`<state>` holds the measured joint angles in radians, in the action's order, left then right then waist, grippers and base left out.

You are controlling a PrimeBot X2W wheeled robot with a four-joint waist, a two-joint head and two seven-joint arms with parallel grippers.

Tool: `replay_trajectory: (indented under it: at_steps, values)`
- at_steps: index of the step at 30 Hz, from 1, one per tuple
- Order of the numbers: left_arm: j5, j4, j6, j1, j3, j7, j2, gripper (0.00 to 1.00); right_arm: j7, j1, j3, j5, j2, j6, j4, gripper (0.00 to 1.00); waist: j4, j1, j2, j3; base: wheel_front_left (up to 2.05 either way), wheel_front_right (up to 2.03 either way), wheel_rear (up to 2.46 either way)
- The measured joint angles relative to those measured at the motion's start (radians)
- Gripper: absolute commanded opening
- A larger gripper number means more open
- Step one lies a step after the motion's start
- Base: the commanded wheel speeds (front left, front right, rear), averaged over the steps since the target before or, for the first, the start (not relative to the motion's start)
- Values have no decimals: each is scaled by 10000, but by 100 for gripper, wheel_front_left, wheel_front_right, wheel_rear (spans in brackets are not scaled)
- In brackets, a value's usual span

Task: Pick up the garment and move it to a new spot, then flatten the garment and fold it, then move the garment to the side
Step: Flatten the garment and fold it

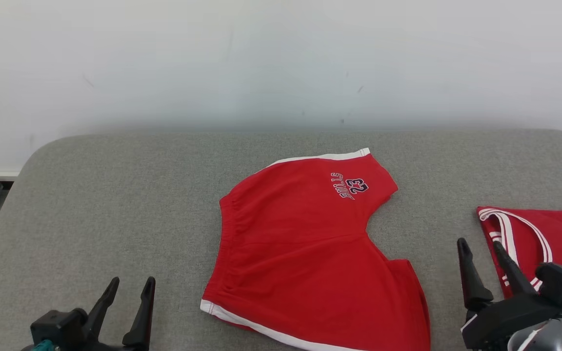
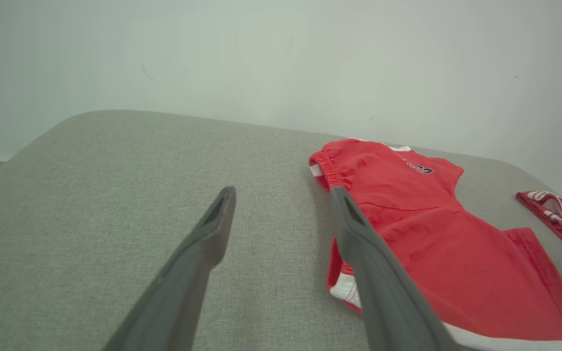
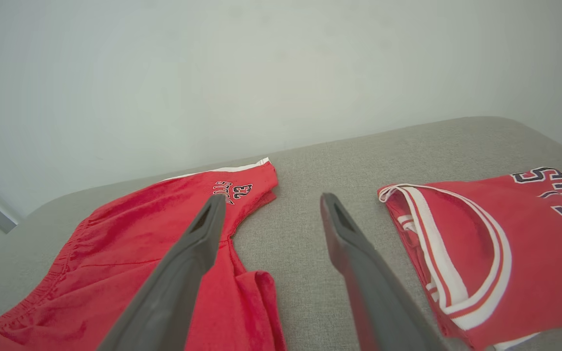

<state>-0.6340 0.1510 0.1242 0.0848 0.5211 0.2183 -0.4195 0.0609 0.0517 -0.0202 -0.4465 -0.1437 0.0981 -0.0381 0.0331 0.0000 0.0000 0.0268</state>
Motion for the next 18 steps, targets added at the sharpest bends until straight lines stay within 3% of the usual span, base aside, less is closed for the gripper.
replay_trajectory:
  at_steps: [18]
  values:
    - [811,-67,0,-396,-844,-1076,291,100,-554,42,42,15,138,71,370,100,44,0,1,-128,0,0,0]
